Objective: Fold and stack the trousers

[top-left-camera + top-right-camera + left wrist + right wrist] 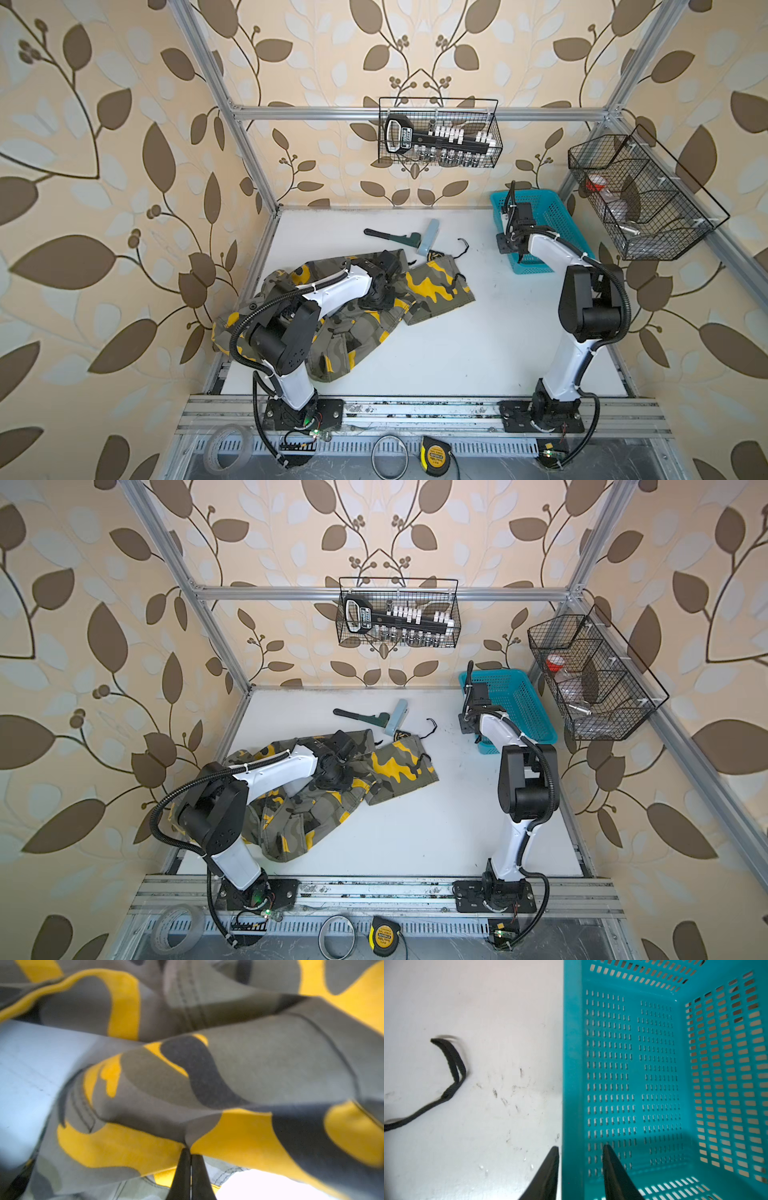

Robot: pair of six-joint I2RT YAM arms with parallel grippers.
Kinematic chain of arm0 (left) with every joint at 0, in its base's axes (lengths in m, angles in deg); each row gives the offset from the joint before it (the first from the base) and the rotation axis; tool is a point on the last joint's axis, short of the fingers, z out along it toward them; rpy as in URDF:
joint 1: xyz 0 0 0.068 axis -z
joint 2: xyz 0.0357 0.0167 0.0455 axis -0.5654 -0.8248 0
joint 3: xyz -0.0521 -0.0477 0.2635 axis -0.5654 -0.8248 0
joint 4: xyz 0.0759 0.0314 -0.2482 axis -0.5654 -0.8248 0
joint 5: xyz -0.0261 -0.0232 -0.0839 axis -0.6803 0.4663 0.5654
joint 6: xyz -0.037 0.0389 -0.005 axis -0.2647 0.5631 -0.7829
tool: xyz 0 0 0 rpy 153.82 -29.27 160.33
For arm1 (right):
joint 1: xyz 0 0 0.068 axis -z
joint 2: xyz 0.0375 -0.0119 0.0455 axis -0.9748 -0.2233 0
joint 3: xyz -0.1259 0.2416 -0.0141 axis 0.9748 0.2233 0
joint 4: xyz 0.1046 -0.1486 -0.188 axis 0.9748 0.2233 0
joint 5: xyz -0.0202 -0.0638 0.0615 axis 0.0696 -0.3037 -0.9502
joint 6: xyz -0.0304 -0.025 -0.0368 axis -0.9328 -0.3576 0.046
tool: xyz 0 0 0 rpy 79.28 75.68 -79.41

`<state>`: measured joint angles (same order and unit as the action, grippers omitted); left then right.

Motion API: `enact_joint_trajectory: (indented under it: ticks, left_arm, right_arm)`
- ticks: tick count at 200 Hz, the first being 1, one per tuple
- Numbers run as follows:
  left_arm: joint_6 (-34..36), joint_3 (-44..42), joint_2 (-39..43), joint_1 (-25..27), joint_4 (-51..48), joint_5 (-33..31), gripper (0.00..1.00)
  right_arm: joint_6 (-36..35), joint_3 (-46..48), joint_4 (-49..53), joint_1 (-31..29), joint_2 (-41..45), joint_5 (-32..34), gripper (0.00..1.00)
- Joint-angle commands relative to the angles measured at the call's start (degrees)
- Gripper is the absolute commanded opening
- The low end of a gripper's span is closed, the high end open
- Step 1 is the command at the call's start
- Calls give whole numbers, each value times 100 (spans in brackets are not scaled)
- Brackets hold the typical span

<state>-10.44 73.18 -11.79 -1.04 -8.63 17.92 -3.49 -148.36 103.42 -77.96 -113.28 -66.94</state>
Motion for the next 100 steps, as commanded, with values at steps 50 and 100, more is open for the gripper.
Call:
enact_joint_trajectory:
  ticks: [50,100]
  left_arm:
    - [252,516,1492,-214,-1425,-1002,77]
    - [-184,-78,2508,-2100,-1707,-1983,99]
  right_arm:
    - [512,837,-104,-681,1702,-988,74]
    - [2256,2129,-819,-2117,2417,-1610,100]
